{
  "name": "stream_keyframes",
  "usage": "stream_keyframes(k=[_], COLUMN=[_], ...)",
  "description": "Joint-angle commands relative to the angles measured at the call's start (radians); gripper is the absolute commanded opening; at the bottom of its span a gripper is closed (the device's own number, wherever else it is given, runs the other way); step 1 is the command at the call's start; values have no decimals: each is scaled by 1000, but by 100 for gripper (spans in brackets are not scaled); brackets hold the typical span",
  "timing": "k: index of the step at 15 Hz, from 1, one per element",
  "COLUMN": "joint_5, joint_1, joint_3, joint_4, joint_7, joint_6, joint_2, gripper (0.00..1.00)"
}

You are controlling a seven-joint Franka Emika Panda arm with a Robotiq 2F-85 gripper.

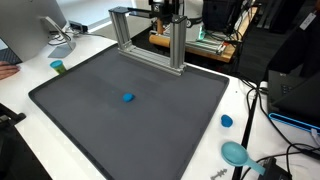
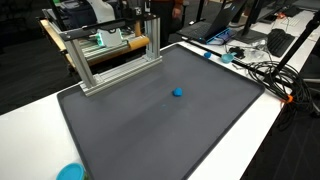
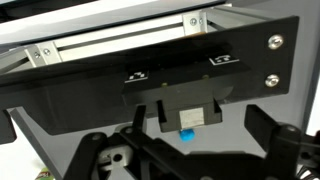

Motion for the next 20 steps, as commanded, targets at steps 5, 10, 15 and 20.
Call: stream_keyframes(k=[5,10,15,20], joint_5=[4,4,4,12], joint_1=[10,14,16,27], joint_3=[-18,-38,-41,-49], joint_4=[-14,-23,-28,-27], joint_7=[-48,-106,-134,-167], joint_6=[3,-26,-56,-83], joint_2=[-20,-43,-56,-62], gripper=[100,93,68,72])
